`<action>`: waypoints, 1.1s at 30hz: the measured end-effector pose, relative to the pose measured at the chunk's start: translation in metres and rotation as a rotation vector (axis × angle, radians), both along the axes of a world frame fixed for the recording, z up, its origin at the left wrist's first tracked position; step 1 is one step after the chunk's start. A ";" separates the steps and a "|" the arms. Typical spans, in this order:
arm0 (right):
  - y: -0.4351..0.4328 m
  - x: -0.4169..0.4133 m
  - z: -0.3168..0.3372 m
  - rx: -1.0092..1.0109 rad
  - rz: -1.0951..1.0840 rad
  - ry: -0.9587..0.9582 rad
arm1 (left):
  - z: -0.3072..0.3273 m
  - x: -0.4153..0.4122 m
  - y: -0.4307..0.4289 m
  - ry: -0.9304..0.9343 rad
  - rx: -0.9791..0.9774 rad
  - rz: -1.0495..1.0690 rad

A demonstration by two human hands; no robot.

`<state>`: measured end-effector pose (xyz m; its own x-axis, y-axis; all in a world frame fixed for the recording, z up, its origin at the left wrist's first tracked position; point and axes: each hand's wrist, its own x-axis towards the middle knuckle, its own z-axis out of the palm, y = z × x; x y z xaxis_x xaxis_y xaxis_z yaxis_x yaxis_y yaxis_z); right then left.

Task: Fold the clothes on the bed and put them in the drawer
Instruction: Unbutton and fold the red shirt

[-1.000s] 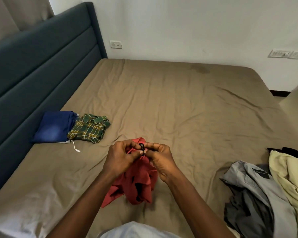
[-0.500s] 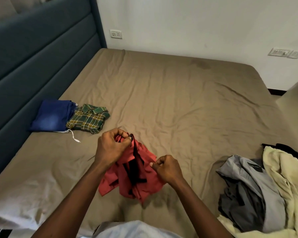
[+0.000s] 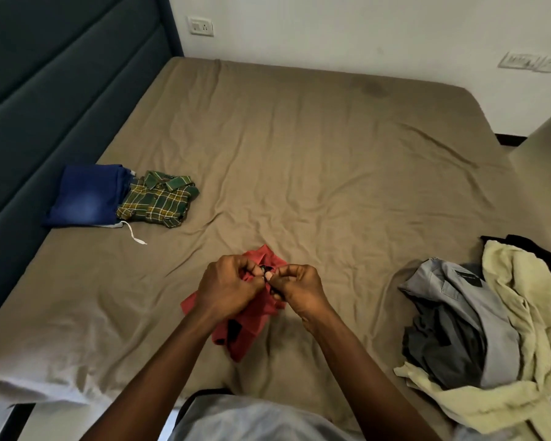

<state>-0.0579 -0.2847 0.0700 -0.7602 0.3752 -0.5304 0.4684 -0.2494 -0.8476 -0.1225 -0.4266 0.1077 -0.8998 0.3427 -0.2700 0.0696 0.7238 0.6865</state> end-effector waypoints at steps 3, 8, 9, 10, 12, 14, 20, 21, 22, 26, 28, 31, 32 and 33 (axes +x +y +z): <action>-0.007 0.003 -0.008 0.040 -0.018 0.040 | -0.007 0.005 -0.002 -0.048 0.030 0.057; -0.014 0.004 -0.006 0.079 -0.020 0.054 | -0.016 0.009 -0.004 -0.066 0.075 0.220; -0.015 0.004 -0.005 0.082 -0.022 0.061 | -0.015 0.010 -0.004 -0.059 0.080 0.236; -0.016 0.004 -0.004 0.084 -0.024 0.069 | -0.015 0.010 -0.003 -0.050 0.084 0.246; -0.015 0.004 -0.003 0.104 -0.016 0.086 | -0.014 0.012 -0.001 -0.032 0.095 0.262; -0.013 0.004 -0.003 0.184 0.015 0.112 | -0.016 0.011 0.000 -0.043 0.144 0.291; 0.004 0.002 -0.004 0.435 0.140 0.147 | -0.022 0.004 -0.004 -0.310 0.451 0.153; 0.007 0.001 -0.002 0.389 0.140 0.142 | -0.021 0.000 -0.006 -0.348 0.483 0.130; 0.010 -0.001 0.000 0.298 0.131 0.140 | -0.020 -0.004 -0.008 -0.373 0.511 0.117; 0.014 -0.004 0.002 0.051 0.114 0.116 | -0.017 -0.013 -0.014 -0.364 0.553 0.075; 0.014 -0.004 0.001 0.154 0.148 0.102 | -0.019 -0.011 -0.014 -0.349 0.543 0.062; 0.014 -0.003 0.003 0.476 0.233 0.062 | -0.022 -0.004 -0.010 -0.385 0.543 0.083; 0.012 -0.003 0.005 0.598 0.257 0.071 | -0.023 -0.002 -0.008 -0.415 0.560 0.108; 0.011 -0.001 0.006 0.725 0.272 0.103 | -0.024 0.001 -0.005 -0.445 0.584 0.140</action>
<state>-0.0591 -0.2735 0.0764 -0.9072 0.3944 -0.1462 0.3441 0.4958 -0.7973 -0.1211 -0.4317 0.0837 -0.7936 0.4326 -0.4279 -0.3706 0.2141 0.9038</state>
